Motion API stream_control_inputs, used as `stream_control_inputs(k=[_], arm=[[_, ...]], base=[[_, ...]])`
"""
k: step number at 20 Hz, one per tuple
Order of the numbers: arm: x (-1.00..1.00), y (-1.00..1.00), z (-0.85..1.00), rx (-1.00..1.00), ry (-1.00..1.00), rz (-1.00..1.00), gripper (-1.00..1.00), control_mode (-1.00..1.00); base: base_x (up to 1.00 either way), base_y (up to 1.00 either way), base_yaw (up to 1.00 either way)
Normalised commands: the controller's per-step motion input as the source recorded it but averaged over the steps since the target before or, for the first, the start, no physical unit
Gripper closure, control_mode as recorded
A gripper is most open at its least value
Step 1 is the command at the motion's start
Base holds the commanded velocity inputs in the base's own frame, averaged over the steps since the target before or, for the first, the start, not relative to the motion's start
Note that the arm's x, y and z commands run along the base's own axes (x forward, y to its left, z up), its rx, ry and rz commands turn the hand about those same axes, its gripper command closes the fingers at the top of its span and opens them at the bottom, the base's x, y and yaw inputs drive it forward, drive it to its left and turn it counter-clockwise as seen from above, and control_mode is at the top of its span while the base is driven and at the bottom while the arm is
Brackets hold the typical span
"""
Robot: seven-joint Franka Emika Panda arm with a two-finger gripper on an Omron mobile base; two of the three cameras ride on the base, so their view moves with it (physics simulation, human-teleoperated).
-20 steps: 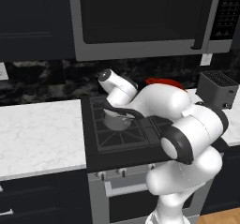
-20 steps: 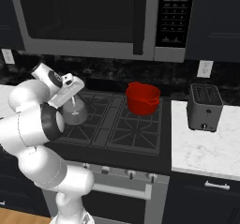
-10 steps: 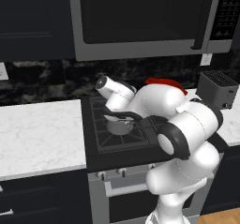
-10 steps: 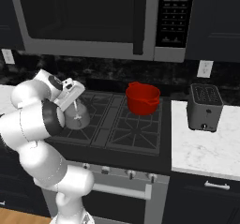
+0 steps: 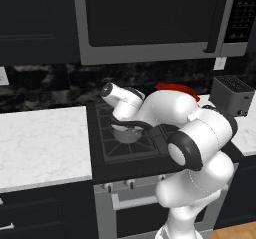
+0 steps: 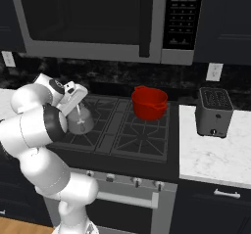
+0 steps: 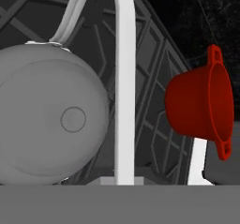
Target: Pick the kettle from the counter and place it on a stove burner. Then turn the burner on.
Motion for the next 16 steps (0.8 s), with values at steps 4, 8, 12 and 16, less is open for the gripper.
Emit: stream_control_inputs(k=[4, 8, 12, 16], arm=[[0.0, 0.0, 0.0, 0.0, 0.0, 0.0, -1.0, -1.0], [0.0, 0.0, 0.0, 0.0, 0.0, 0.0, -1.0, -1.0], [-0.03, 0.02, 0.0, 0.0, -0.01, 0.0, -1.0, -1.0], [-0.13, 0.09, 0.1, 0.0, -0.05, 0.0, -1.0, -1.0]], base=[[0.0, 0.0, 0.0], [0.0, 0.0, 0.0], [0.0, 0.0, 0.0], [0.0, 0.0, 0.0]])
